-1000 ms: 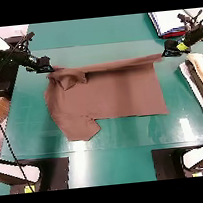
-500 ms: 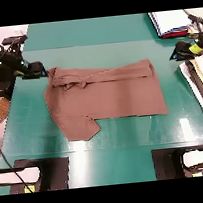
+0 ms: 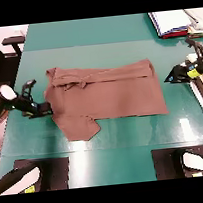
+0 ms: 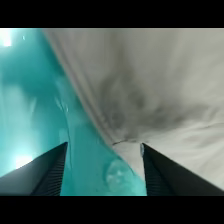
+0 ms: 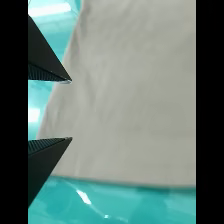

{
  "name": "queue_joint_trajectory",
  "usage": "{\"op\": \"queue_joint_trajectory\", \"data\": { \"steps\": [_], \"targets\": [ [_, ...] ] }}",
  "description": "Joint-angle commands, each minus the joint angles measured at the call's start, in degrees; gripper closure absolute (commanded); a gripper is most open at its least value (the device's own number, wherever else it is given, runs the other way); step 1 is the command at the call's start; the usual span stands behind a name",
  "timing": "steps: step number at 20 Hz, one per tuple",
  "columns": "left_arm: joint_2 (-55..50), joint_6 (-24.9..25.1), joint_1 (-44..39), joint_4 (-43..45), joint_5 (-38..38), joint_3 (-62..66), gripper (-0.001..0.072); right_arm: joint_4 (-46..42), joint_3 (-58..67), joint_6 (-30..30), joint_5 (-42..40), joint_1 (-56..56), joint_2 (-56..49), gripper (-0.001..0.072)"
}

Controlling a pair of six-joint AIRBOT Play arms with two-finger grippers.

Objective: Fold the shirts.

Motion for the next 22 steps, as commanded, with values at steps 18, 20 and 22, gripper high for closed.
{"op": "queue_joint_trajectory", "data": {
  "steps": [18,20,22],
  "targets": [
    [13.4,0.4,0.0,-14.4,7.2,-10.8,0.0683,-4.3,-8.3,-0.6,2.2,-7.6,3.2,0.0275],
    [17.0,0.4,0.0,-14.4,6.3,-10.8,0.0682,-4.3,-15.3,-0.6,0.8,-12.2,3.1,0.015],
    [17.7,0.4,0.0,-14.4,5.2,-10.7,0.0683,-3.8,-22.5,-0.6,-2.5,-15.6,3.1,0.0158]
  ]
}}
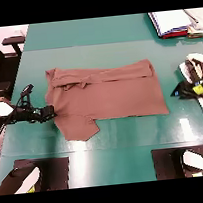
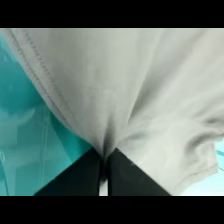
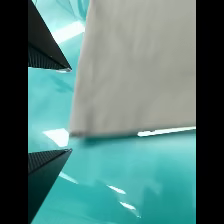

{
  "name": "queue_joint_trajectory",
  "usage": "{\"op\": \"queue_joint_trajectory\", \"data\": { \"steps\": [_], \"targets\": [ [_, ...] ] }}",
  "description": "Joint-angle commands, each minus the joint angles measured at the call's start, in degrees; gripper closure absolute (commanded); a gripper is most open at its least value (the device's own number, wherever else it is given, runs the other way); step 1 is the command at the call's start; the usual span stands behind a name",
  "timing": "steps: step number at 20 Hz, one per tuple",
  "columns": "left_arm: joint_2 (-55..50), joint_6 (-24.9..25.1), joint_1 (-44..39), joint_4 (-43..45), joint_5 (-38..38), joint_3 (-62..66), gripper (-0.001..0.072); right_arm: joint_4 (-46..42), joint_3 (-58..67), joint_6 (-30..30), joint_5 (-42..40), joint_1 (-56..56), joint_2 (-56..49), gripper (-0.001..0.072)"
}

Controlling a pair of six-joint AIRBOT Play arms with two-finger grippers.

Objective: Fold the shirts.

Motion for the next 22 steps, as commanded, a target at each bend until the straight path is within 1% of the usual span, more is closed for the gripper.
{"op": "queue_joint_trajectory", "data": {
  "steps": [1,4,5,6,8,9,10,13,14,15,16,17,19,22],
  "targets": [
    [3.0,0.1,0.0,-0.2,-2.1,0.1,0.0683,0.6,-10.6,0.0,-4.1,-5.9,0.0,0.016],
    [3.0,0.1,0.0,-0.2,-1.9,0.1,0.0682,4.6,-16.5,0.0,-8.7,-6.8,0.0,0.0162],
    [3.0,0.1,0.0,-0.2,-2.0,0.1,0.0682,6.6,-17.9,0.0,-10.6,-6.8,0.0,0.0174],
    [3.0,0.1,0.0,-0.2,-2.0,0.1,0.0683,8.5,-18.8,0.0,-11.8,-6.8,0.0,0.0232],
    [3.0,0.1,0.0,-0.2,-2.0,0.1,0.0682,12.2,-19.8,0.0,-13.9,-6.7,0.0,0.0234],
    [3.0,0.1,0.0,-0.2,-1.9,0.1,0.0683,13.3,-19.7,0.0,-14.4,-6.4,0.0,0.0244],
    [3.0,0.1,0.0,-0.2,-1.7,0.1,0.0682,13.4,-19.7,0.0,-14.8,-5.4,0.0,0.0274],
    [3.0,0.1,0.0,-0.2,-1.8,0.1,0.0682,13.1,-19.7,0.0,-13.9,-0.3,-1.7,0.0283],
    [3.0,0.1,0.0,-0.2,-2.1,0.1,0.0682,13.1,-19.7,0.0,-13.9,1.3,-2.5,0.031],
    [3.0,0.2,0.0,-0.2,-2.5,0.1,0.0682,13.0,-19.6,-0.1,-13.9,3.0,-3.1,0.0477],
    [3.1,0.8,0.0,-0.3,-3.1,0.2,0.0682,13.1,-19.6,-0.7,-14.3,4.1,-3.2,0.0609],
    [3.1,1.3,0.0,-0.3,-3.9,0.5,0.0683,13.1,-19.6,-1.5,-14.8,5.1,-2.6,0.0695],
    [3.8,2.0,0.0,-0.3,-5.9,2.8,0.0683,12.9,-19.2,-1.6,-15.3,5.7,0.6,0.0696],
    [3.8,2.1,0.0,-0.1,-11.4,14.4,0.0683,12.5,-11.5,-2.3,-11.7,5.7,8.6,0.0696]
  ]
}}
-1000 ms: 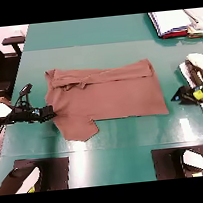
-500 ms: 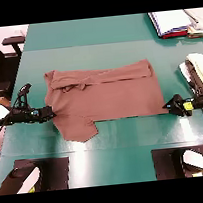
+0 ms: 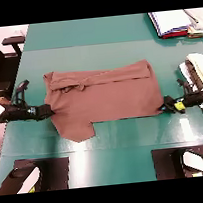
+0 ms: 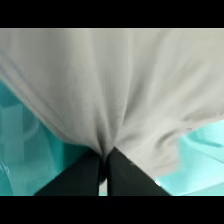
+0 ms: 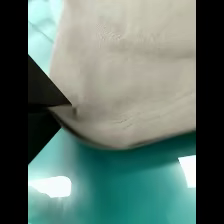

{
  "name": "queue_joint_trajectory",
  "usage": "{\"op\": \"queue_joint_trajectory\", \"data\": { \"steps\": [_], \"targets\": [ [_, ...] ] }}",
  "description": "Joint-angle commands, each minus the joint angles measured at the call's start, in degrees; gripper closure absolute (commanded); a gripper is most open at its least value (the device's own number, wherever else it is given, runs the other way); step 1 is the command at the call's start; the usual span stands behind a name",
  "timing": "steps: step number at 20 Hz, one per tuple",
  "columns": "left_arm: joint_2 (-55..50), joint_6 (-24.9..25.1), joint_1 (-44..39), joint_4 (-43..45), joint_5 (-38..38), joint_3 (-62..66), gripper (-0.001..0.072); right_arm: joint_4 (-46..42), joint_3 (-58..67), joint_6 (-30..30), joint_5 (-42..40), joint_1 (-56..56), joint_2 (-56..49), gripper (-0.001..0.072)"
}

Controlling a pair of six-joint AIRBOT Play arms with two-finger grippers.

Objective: Fold the shirts.

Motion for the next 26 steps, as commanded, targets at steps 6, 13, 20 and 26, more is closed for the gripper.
{"op": "queue_joint_trajectory", "data": {
  "steps": [6,13,20,26],
  "targets": [
    [0.3,0.4,0.0,0.2,-10.3,48.0,0.0683,0.9,38.9,-0.8,6.2,0.9,17.9,0.0696],
    [0.3,-4.5,0.0,0.1,-11.0,84.5,0.0684,-14.6,75.0,5.1,16.0,0.9,17.8,0.0696],
    [-0.1,-6.1,0.0,0.7,-10.2,73.0,0.0685,-18.6,79.1,8.7,25.7,1.4,8.7,0.0699],
    [-14.4,-1.0,0.0,2.8,-10.5,49.8,0.0684,-25.7,67.8,10.6,27.0,9.5,-8.1,0.0699]
  ]
}}
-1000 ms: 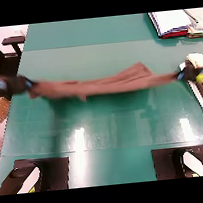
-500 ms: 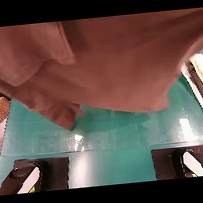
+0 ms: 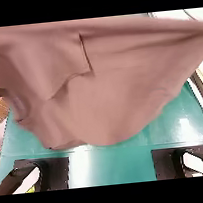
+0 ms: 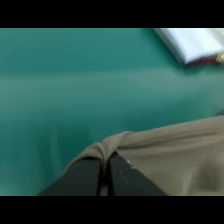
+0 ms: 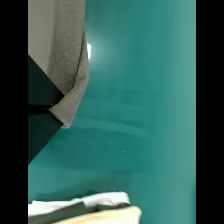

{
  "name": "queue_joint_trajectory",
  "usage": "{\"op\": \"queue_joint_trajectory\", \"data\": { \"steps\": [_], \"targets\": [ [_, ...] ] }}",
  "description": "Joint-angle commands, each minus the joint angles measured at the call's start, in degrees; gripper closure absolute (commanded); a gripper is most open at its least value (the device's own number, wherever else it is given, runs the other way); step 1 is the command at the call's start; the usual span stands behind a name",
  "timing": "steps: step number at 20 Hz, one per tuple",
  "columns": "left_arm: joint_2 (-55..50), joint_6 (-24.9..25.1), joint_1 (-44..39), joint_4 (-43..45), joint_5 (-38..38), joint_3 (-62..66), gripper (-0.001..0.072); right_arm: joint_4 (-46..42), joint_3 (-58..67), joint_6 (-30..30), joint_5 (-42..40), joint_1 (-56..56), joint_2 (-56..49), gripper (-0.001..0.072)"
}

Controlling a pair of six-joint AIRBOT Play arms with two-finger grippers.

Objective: Fold the shirts.

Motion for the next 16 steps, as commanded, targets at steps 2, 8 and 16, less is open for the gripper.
{"op": "queue_joint_trajectory", "data": {
  "steps": [2,8,16],
  "targets": [
    [-15.6,4.3,0.0,1.4,0.1,-9.5,0.0683,-5.9,-4.0,1.8,1.7,5.0,-15.6,0.0699],
    [-36.5,6.6,0.0,0.9,9.6,-9.4,0.0683,-2.5,-3.9,1.7,-7.7,5.7,-32.6,0.0698],
    [-39.5,7.4,0.0,4.2,4.3,-9.5,0.0683,-0.7,-5.1,0.3,-12.9,5.6,-33.3,0.0697]
  ]
}}
